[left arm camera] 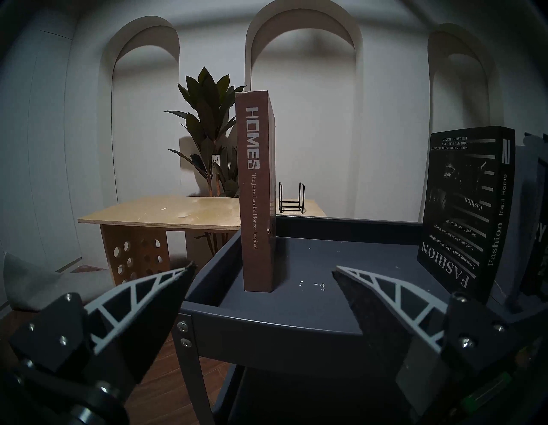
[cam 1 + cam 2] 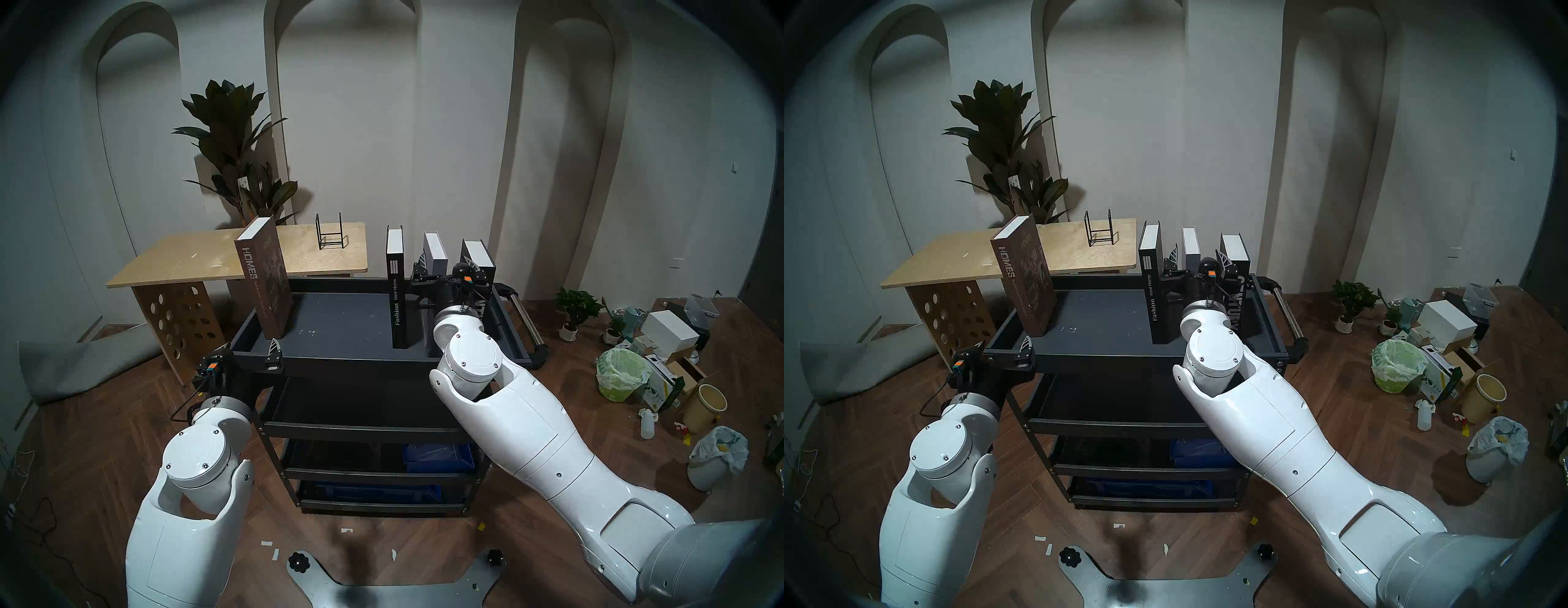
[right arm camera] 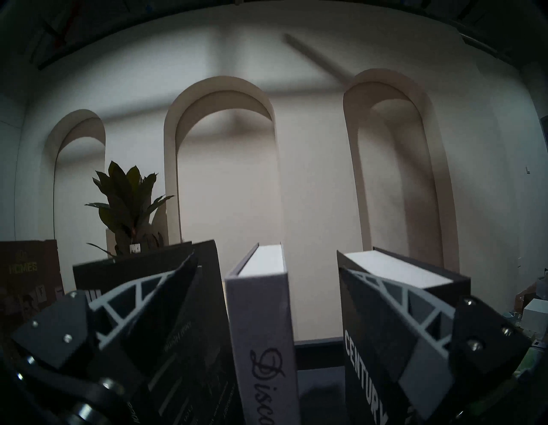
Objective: Sort the books onto the shelf by size, largest to the left
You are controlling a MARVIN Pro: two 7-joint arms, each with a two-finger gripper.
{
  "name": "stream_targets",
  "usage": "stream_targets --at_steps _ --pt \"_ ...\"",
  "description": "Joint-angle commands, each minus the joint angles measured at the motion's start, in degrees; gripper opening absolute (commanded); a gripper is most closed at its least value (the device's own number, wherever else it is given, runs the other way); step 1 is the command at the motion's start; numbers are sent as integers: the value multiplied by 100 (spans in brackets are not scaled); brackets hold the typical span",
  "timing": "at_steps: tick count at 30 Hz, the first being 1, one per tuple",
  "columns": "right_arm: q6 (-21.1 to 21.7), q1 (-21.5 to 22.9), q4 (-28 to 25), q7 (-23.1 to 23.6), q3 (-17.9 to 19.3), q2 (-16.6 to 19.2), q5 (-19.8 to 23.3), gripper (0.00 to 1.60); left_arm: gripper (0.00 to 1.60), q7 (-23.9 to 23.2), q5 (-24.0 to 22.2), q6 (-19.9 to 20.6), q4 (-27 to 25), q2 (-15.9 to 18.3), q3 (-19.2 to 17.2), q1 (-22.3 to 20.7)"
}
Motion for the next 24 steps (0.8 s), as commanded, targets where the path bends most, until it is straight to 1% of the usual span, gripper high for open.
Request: stream_targets --at_steps 1,4,5,7,8,11,13,14,19,20,22,24 --pt "-268 194 -616 -93 143 43 -182 160 160 -26 31 -41 -97 38 14 -121" --pt "-237 223 -946 -125 312 177 -143 160 160 33 163 -94 -78 72 38 -142" --pt "-244 277 -934 -135 376 217 -159 160 160 54 191 -98 -76 76 30 -161" --pt "-222 239 -1209 -164 537 379 -136 160 160 125 278 -112 -44 89 8 -222" --pt "-240 273 -1192 -193 639 449 -157 160 160 136 292 -120 -30 98 -9 -265" --pt "-231 211 -1470 -283 956 697 -144 160 160 225 377 -138 37 116 -33 -400" --pt "-244 200 -1562 -357 1187 838 -147 160 160 250 396 -129 84 124 -40 -499" --pt "-227 148 -1707 -425 1331 934 -141 160 160 242 389 -119 110 134 -38 -557" --pt "-177 -78 -2042 -642 1894 1332 -124 160 160 253 414 -88 237 181 -33 -823" --pt "-176 -83 -2021 -709 1812 1250 -130 160 160 246 417 -87 244 191 -25 -846" --pt "-127 -280 -2130 -770 2151 1486 -107 160 160 238 424 -78 301 206 0 -981" --pt "-91 -458 -2175 -844 2337 1604 -66 160 160 216 412 -78 352 216 15 -1100"
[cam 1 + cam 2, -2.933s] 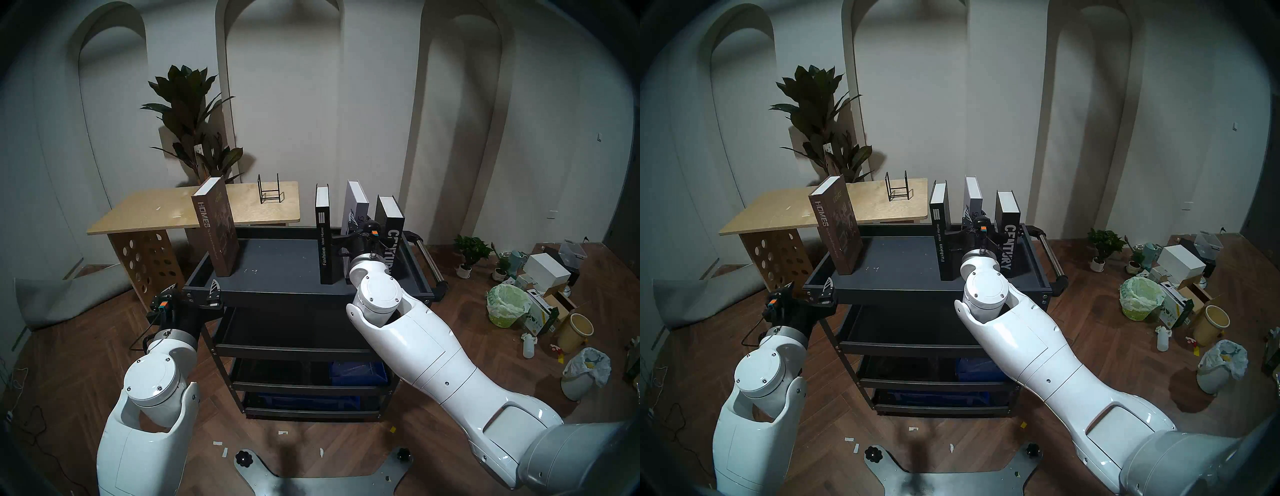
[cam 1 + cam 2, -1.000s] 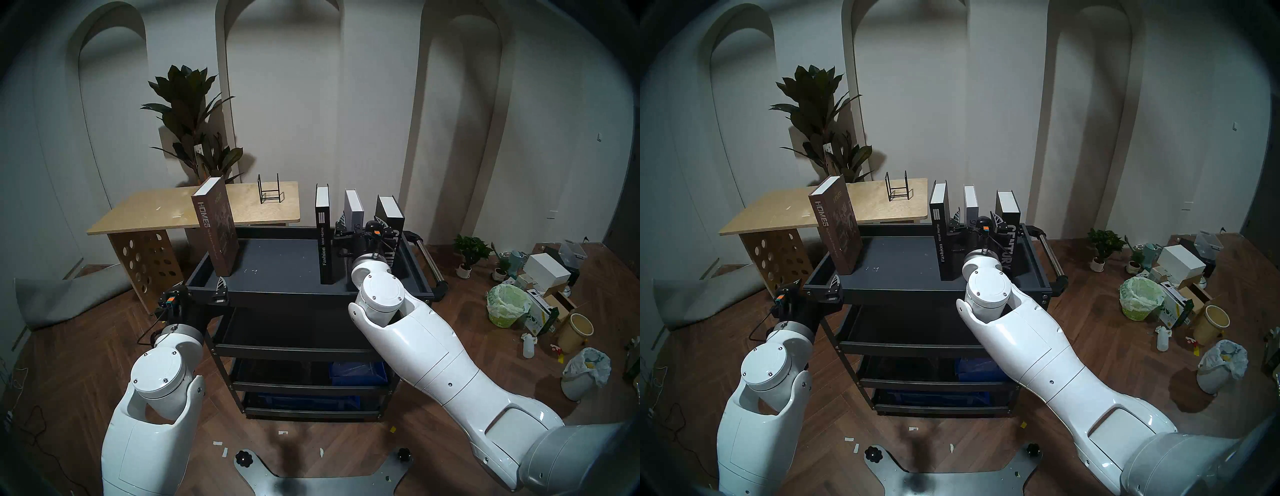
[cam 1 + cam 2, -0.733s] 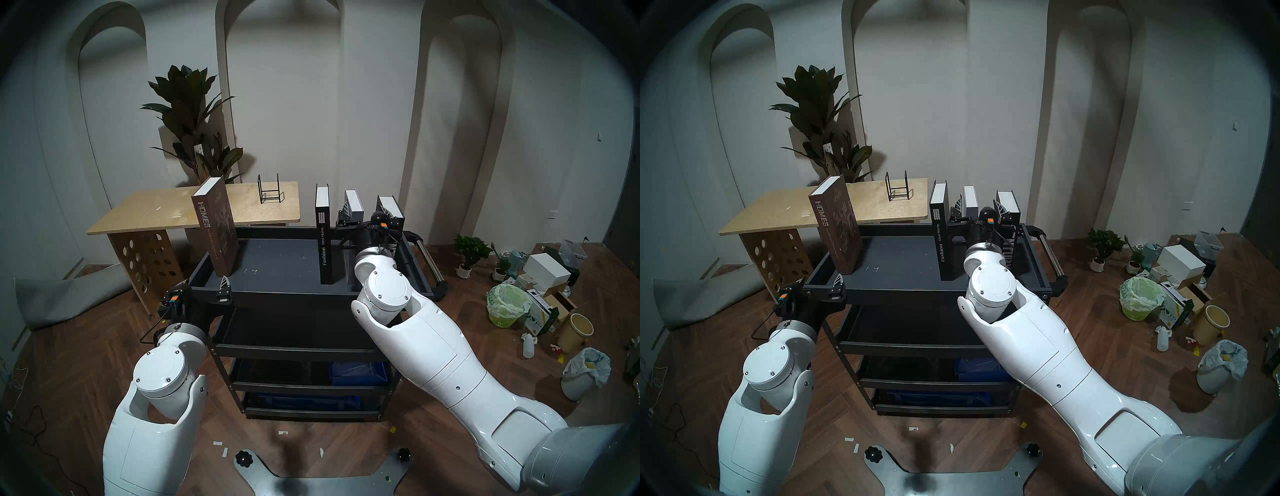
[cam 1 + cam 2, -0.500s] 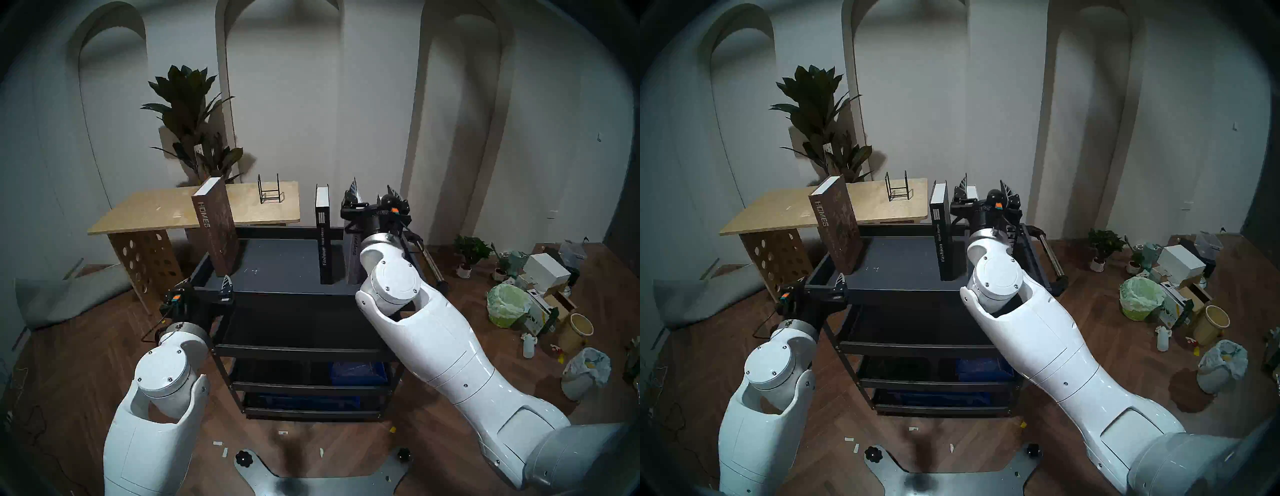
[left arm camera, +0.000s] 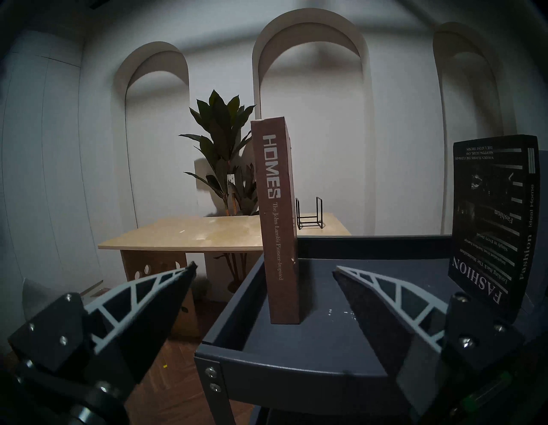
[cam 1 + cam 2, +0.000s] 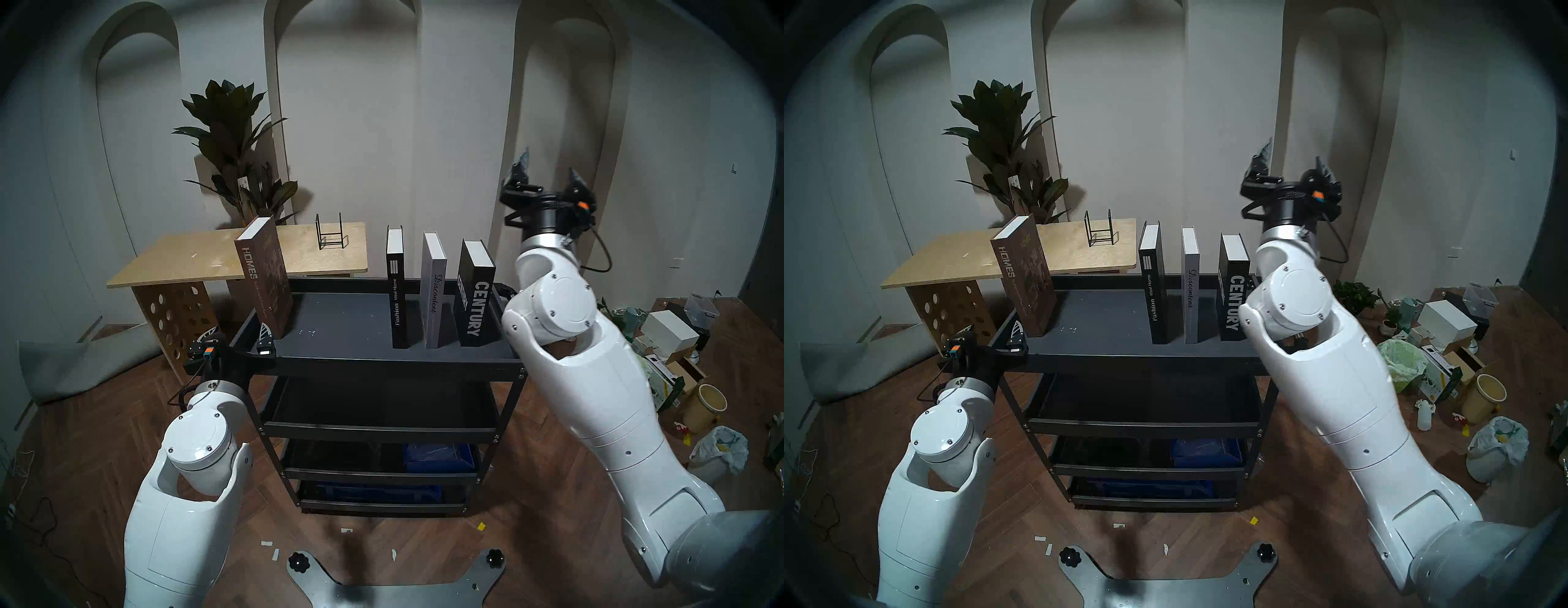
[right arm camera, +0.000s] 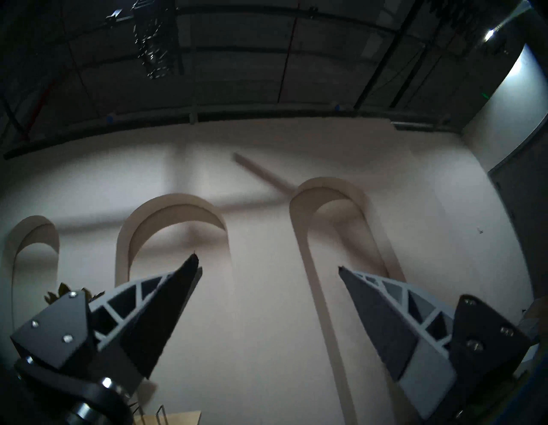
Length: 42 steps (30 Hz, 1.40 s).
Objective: Sort the books onto the shelf by size, largest to the left
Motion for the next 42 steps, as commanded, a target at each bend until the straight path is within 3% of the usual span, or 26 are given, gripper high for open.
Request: stream_targets --at_steps 1,15,42 --pt "117 -549 -402 -251 833 679 68 160 160 -59 38 -19 103 80 46 -638" --pt "617 -1668 -266 -605 1851 1134 509 160 160 -425 -77 -72 854 258 41 -1427" --pt "1328 -3395 -954 -296 2529 1398 1317 160 160 -1177 -463 -398 2417 504 102 -2707"
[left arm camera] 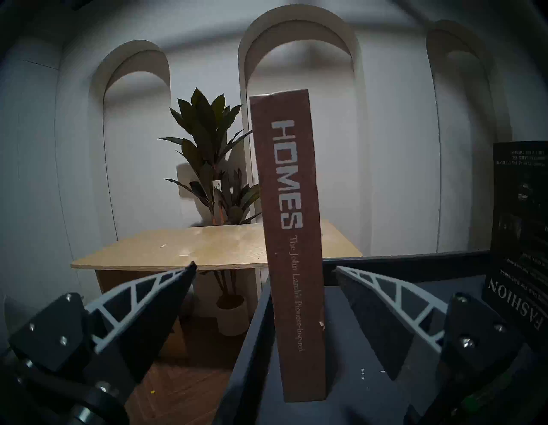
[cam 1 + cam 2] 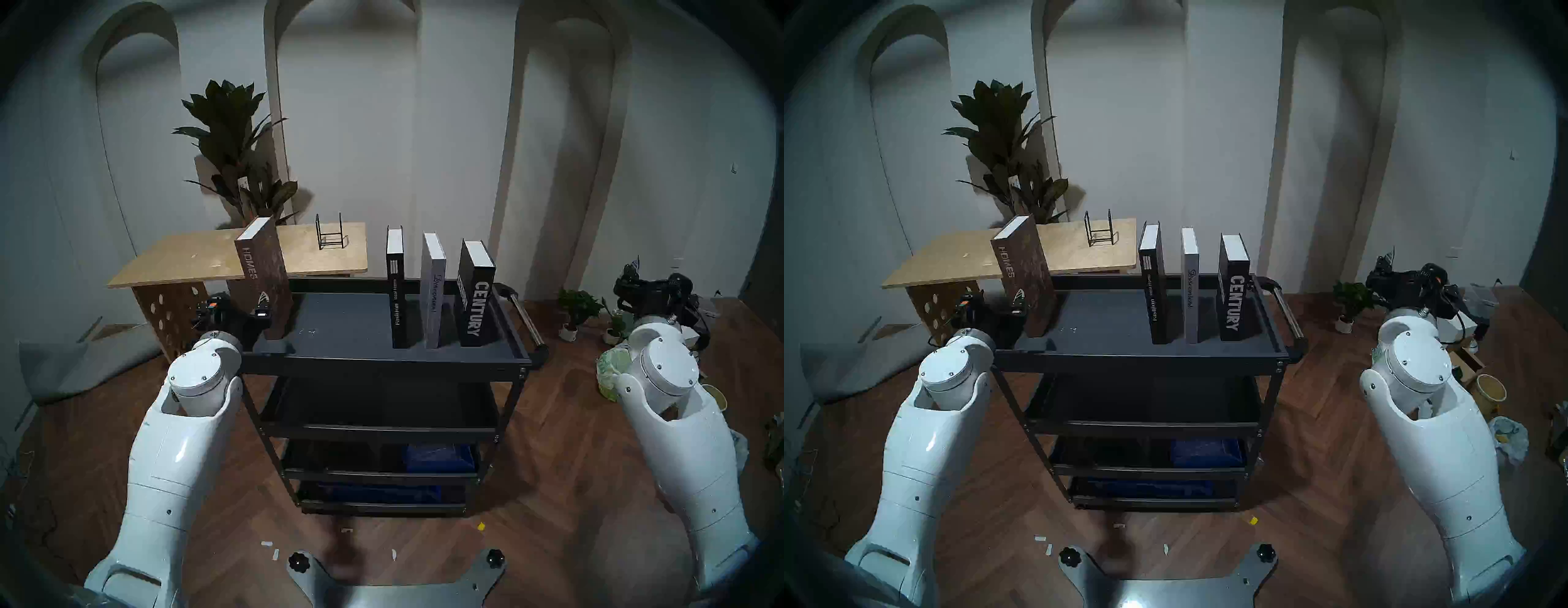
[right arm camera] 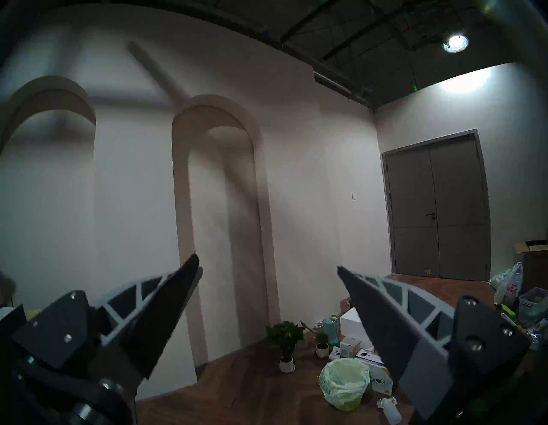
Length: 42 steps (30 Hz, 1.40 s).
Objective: Sort the books onto the shelf by size, largest to the left
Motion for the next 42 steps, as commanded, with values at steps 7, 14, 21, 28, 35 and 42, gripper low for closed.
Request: stream_targets --at_steps 7,14,21,28,35,42 --pt "222 -716 -516 257 456 211 311 160 160 -327 -215 -258 351 -38 101 -880" --pt "358 -992 -671 527 733 309 568 160 160 -196 -97 -536 761 -197 278 -1250" --pt "386 -1114 -675 773 900 347 742 160 160 251 268 -778 1040 -316 429 -1461" --pt "279 -1157 -629 1000 948 363 810 160 160 736 612 -892 1403 -396 544 -1685" --pt "233 -1096 -535 1081 865 407 763 160 160 740 648 -1050 1551 -378 598 -1794" --pt "195 -1025 -456 1123 781 394 714 160 160 584 584 -1065 1572 -310 618 -1846"
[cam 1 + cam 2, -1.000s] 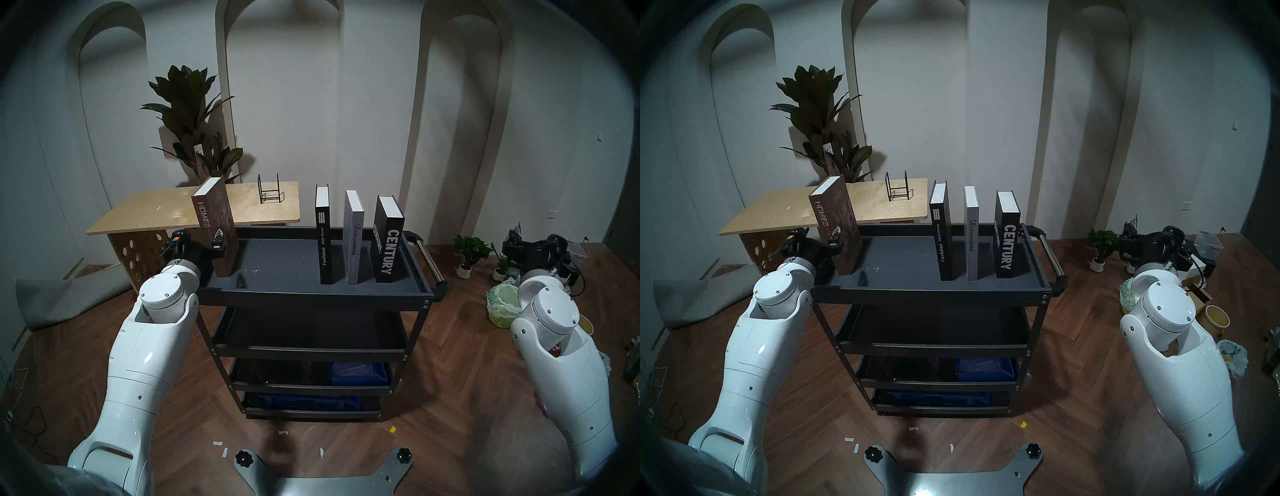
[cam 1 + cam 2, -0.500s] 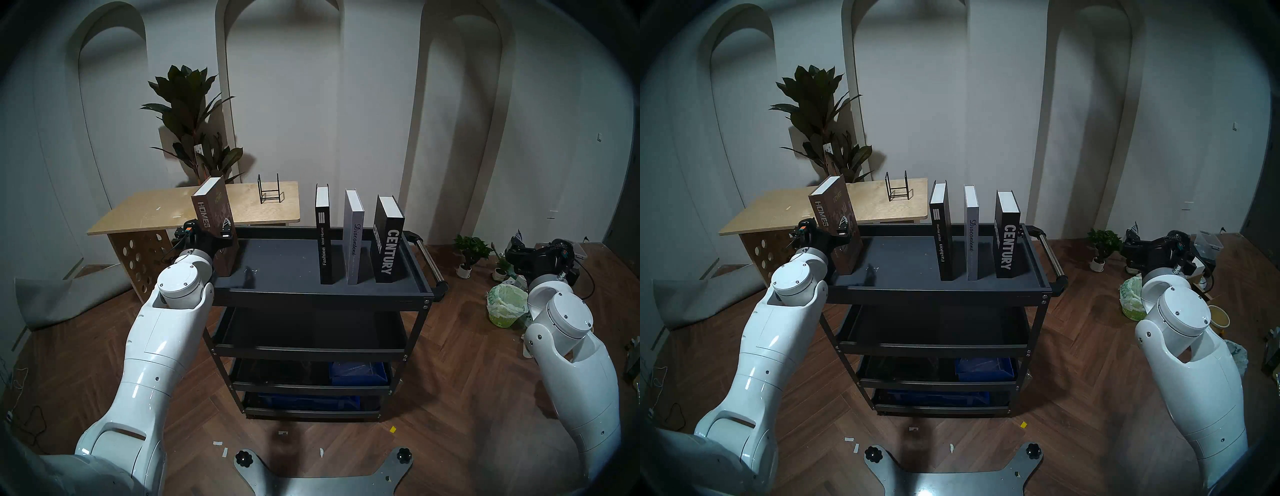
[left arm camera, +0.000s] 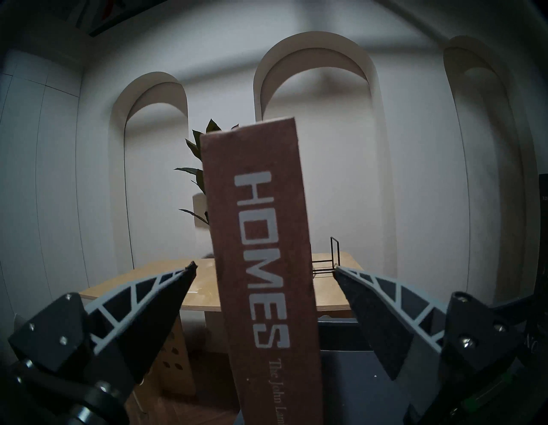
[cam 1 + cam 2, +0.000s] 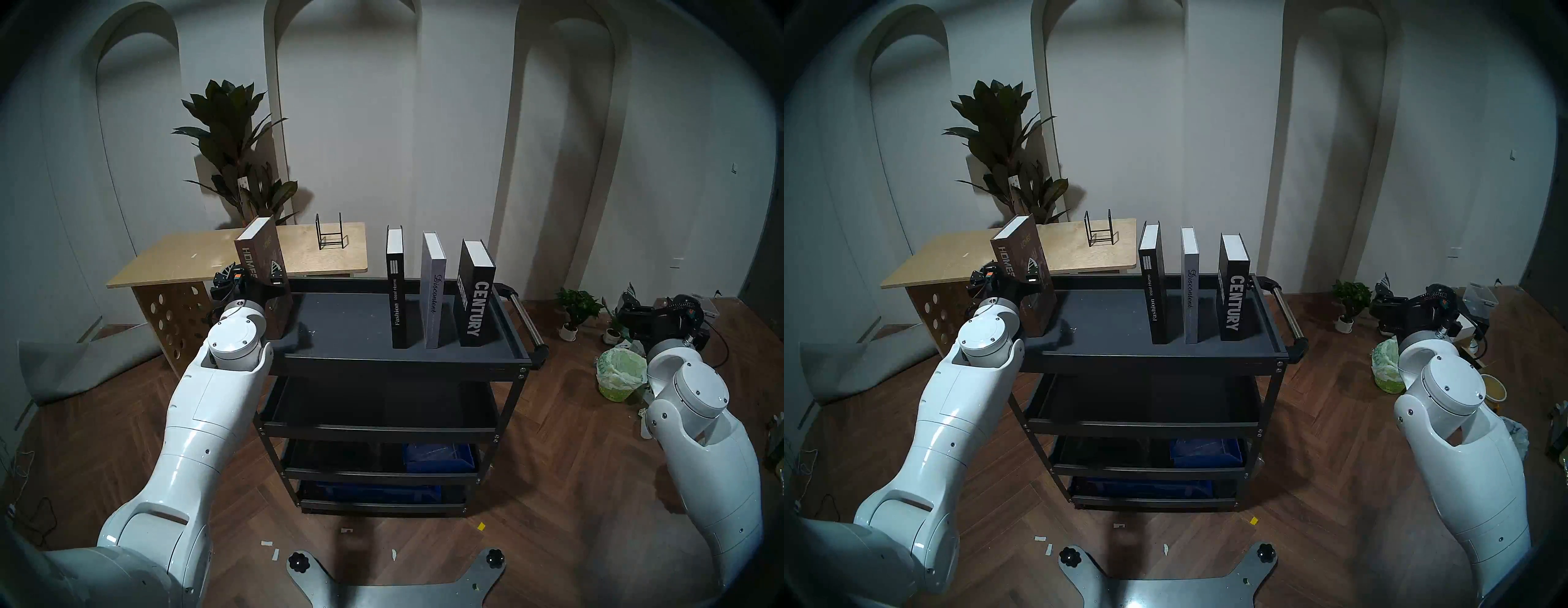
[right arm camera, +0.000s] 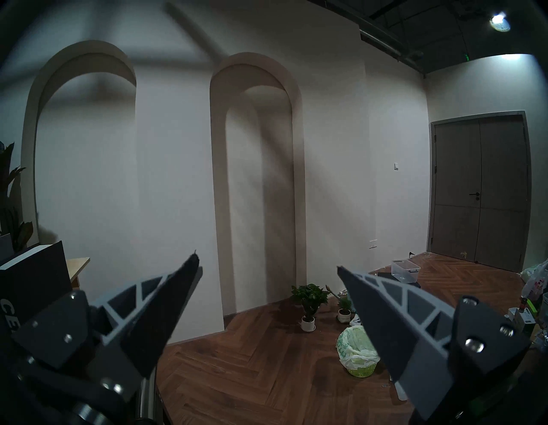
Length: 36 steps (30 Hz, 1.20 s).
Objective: Sort the books onto the shelf by size, largest to the left
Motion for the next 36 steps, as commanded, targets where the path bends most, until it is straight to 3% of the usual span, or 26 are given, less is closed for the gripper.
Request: stream_targets --at_steps 1,4,9,10,11,14,20,24,30,36 --pt "-98 136 11 36 -50 28 -70 160 160 -199 -40 -120 -78 112 -25 -311" --pt "-102 172 34 12 -107 17 -118 160 157 -318 -107 -76 -78 132 -43 -323" --pt "-128 244 72 -22 -214 -17 -175 160 112 -424 -146 -59 -8 168 -48 -337" --pt "-129 247 70 -28 -223 -20 -178 160 87 -432 -150 -62 9 172 -47 -343" --pt "-124 248 67 -22 -225 -25 -162 160 77 -439 -151 -62 28 177 -45 -350" --pt "-115 262 73 -59 -263 -26 -185 160 0 -472 -172 -69 55 190 -42 -361" --pt "-101 283 113 -103 -348 -23 -183 160 0 -585 -295 -114 -454 244 -93 -83" --pt "-96 299 147 -100 -394 -25 -149 160 0 -705 -349 -385 -722 174 -28 49" --pt "-95 330 187 -110 -487 -22 -150 160 0 -825 -339 -590 -1137 80 184 203" --pt "-135 288 166 -142 -456 -27 -150 160 0 -749 -175 -494 -1514 -24 509 449"
